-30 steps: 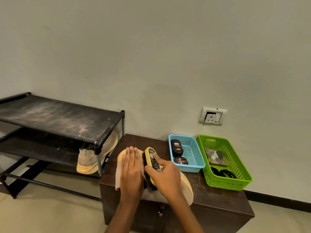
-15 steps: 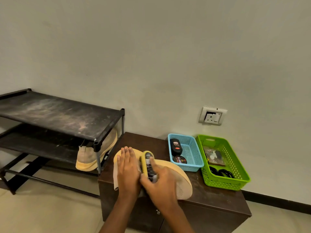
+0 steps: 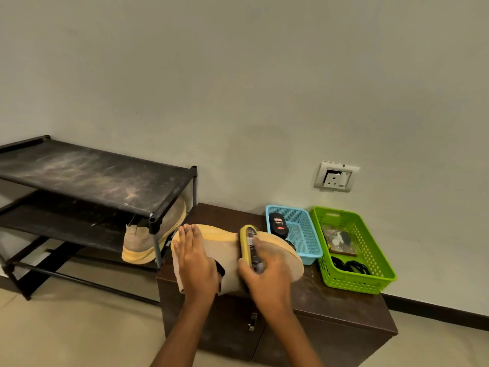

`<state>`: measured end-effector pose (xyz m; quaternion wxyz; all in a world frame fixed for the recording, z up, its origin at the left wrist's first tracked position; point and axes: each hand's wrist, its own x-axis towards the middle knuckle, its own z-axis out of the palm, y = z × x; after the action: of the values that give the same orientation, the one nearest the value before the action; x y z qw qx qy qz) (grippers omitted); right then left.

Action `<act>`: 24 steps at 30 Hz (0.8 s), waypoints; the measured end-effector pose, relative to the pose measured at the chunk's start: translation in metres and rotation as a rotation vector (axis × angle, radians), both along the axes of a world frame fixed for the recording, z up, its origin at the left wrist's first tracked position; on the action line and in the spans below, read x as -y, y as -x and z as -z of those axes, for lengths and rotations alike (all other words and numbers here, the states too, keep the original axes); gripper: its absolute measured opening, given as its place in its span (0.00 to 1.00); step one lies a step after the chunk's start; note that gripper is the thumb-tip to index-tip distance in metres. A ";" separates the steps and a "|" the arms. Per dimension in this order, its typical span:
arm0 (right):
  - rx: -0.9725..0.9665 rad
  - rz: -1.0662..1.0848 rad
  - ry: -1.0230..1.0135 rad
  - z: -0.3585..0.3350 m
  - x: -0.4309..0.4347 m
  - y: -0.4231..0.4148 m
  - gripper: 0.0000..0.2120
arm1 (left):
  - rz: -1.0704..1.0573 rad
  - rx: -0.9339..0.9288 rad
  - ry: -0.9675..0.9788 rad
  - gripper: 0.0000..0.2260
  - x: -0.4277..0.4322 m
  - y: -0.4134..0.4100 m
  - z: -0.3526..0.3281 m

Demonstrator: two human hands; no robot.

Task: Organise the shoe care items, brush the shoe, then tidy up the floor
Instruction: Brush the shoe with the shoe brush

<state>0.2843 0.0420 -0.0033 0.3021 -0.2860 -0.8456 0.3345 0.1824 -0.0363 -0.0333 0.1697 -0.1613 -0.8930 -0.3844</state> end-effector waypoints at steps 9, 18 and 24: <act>0.087 -0.079 0.127 -0.022 0.014 0.008 0.24 | 0.061 -0.250 0.209 0.34 -0.001 0.005 -0.002; 0.111 0.062 0.250 -0.028 -0.003 0.008 0.24 | 0.159 -0.356 0.168 0.37 0.000 0.006 -0.002; 0.111 0.142 0.064 -0.008 -0.007 0.002 0.27 | 0.131 -0.358 0.112 0.37 0.001 0.005 -0.002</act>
<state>0.2823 0.0488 0.0051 0.2685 -0.3730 -0.8274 0.3227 0.1778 -0.0369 -0.0313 0.2913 -0.2942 -0.8561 -0.3093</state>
